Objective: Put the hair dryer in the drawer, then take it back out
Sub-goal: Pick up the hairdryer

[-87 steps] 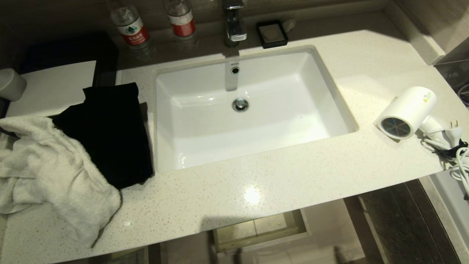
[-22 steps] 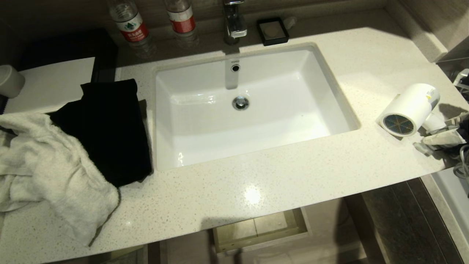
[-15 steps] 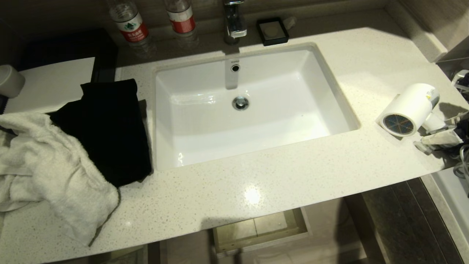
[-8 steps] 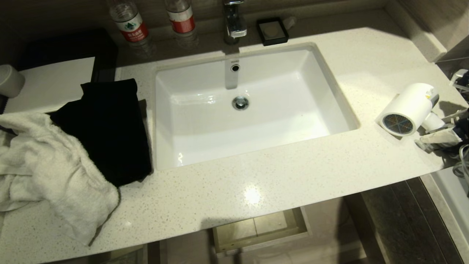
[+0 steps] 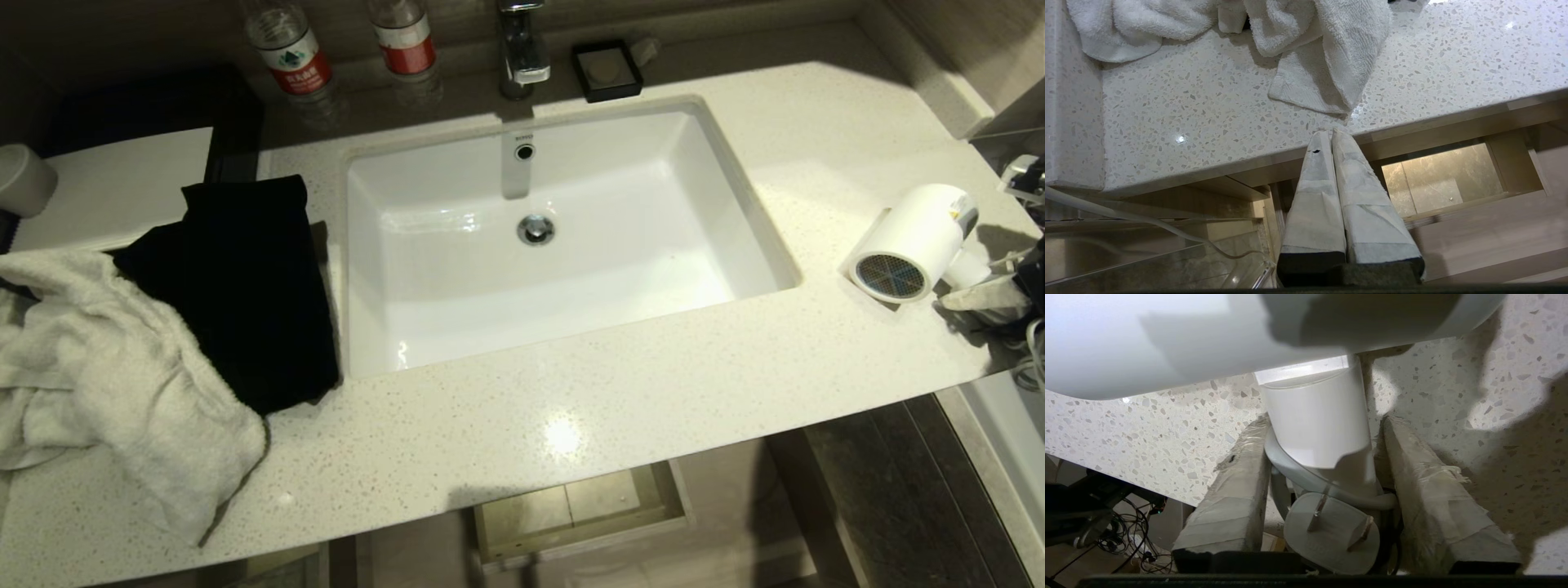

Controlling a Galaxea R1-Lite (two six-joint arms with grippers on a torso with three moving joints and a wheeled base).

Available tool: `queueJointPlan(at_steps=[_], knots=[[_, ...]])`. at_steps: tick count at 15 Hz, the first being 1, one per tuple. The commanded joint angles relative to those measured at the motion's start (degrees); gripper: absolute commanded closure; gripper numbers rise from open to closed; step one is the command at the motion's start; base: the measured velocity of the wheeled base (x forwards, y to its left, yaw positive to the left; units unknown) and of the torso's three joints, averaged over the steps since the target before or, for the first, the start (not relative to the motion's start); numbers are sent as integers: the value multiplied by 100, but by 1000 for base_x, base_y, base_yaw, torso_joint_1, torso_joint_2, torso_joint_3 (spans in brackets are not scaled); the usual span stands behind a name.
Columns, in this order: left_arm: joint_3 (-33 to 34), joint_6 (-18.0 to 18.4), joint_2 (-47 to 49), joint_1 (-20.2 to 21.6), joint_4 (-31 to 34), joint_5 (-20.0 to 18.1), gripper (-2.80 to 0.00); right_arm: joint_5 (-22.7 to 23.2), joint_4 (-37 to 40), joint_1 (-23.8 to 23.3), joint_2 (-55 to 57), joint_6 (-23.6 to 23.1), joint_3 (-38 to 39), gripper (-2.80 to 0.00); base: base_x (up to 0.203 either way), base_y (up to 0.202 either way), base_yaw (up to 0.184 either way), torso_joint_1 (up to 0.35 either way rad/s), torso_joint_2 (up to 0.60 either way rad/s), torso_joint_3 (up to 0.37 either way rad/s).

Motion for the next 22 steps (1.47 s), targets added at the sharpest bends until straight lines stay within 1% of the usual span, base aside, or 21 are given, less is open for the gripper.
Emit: queueJointPlan(at_steps=[1, 17, 18, 20, 22], knots=[[9, -4, -2, 1, -1, 2, 0, 16, 20, -5, -3, -27, -7, 0, 0, 0, 0, 0, 0, 0], [1, -4, -2, 1, -1, 2, 0, 35, 100, 5, -535, 104, 76, 0, 0, 0, 0, 0, -2, -1], [8, -4, -2, 1, -1, 2, 0, 38, 104, 9, -688, 167, 85, 0, 0, 0, 0, 0, -29, -14], [0, -4, -11, 1, -1, 2, 0, 42, 99, 13, -952, 501, 99, 0, 0, 0, 0, 16, -21, -9], [6, -4, -6, 1, -1, 2, 0, 39, 99, 14, -958, 512, 103, 0, 0, 0, 0, 24, -35, -26]])
